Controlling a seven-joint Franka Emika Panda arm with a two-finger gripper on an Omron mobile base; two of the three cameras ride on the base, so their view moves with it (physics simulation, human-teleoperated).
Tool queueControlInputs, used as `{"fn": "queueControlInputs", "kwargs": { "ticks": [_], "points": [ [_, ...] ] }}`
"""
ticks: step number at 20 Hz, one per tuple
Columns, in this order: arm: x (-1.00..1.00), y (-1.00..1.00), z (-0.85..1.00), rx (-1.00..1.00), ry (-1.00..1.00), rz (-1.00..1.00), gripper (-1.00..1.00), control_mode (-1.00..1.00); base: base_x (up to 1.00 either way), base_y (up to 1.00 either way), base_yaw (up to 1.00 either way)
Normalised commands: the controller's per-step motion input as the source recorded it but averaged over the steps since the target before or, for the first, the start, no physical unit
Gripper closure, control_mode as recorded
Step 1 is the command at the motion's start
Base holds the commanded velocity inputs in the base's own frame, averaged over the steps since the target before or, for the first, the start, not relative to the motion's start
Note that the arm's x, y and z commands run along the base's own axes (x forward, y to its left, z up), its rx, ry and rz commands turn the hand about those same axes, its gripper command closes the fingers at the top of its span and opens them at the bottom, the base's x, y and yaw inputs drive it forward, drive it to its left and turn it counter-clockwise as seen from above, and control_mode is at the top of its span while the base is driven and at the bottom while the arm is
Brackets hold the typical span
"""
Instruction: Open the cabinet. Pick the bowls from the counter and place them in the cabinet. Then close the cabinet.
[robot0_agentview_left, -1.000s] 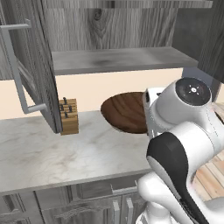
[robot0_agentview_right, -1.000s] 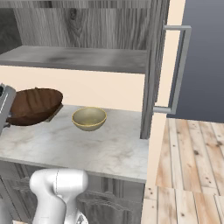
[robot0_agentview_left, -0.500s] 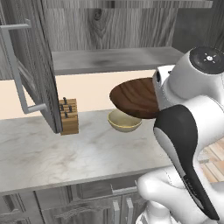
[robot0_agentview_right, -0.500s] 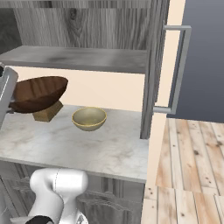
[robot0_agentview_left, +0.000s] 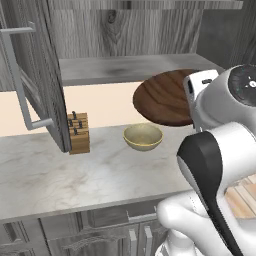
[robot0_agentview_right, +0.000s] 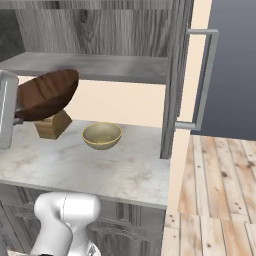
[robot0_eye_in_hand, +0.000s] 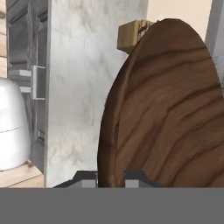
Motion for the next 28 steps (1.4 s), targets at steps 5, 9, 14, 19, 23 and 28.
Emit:
{"fn": "queueControlInputs", "kwargs": {
  "ticks": [5,9,14,19,23,28],
  "points": [
    [0.0,-0.16,0.5,0.0,-0.09,0.03,1.0,-1.0,0.0,0.0,0.0],
    [0.0,-0.02,0.5,0.0,0.0,0.06,1.0,-1.0,0.0,0.0,0.0],
    [0.09,0.0,0.09,0.0,0.09,0.1,1.0,-1.0,0.0,0.0,0.0],
    [0.33,0.03,0.0,0.0,0.18,0.15,1.0,-1.0,0.0,0.0,0.0],
    [0.49,0.04,0.0,0.0,0.08,0.15,1.0,-1.0,0.0,0.0,0.0],
    [0.46,0.05,0.0,0.0,0.01,0.12,1.0,-1.0,0.0,0.0,0.0]
  ]
}}
